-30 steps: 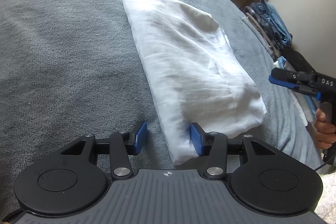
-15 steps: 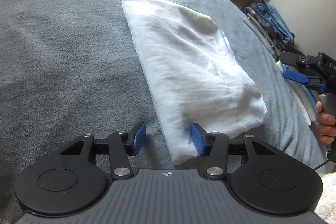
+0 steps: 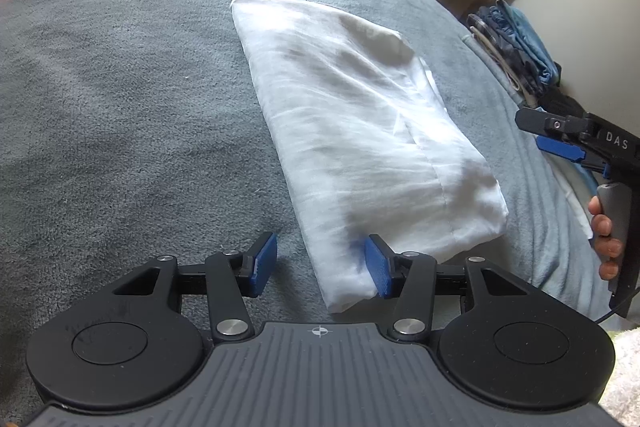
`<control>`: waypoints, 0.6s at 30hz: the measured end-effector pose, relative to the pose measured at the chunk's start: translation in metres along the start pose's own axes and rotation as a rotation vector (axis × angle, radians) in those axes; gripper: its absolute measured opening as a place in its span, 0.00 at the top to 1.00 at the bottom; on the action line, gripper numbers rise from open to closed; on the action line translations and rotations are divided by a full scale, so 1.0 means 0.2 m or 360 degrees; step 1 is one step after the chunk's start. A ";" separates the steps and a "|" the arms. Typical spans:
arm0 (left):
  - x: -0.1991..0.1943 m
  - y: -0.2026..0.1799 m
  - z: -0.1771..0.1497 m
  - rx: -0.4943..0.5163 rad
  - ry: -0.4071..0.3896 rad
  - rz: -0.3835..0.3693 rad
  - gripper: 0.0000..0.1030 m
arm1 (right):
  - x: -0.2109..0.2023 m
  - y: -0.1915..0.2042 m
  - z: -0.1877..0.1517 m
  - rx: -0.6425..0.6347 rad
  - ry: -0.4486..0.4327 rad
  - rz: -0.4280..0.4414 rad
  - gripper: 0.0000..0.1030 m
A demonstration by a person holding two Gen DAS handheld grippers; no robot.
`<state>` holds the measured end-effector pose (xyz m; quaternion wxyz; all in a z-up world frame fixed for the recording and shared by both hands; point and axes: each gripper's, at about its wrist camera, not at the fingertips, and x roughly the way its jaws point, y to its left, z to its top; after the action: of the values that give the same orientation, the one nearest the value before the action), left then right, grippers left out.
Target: Fold clothes
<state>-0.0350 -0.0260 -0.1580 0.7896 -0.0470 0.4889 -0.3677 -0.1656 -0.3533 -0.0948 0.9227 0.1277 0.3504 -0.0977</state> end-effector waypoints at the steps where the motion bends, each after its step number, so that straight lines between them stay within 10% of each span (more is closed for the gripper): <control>1: 0.00 0.00 0.00 -0.0002 0.0001 -0.0002 0.52 | 0.00 0.00 0.00 -0.0013 -0.0002 -0.0004 0.00; 18: 0.01 0.00 0.00 -0.0012 0.0011 -0.0015 0.51 | 0.00 0.05 -0.02 -0.0081 -0.0027 0.0053 0.00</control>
<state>-0.0347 -0.0261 -0.1599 0.7860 -0.0511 0.4929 -0.3698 -0.1644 -0.3421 -0.0957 0.9301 0.1091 0.3427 -0.0745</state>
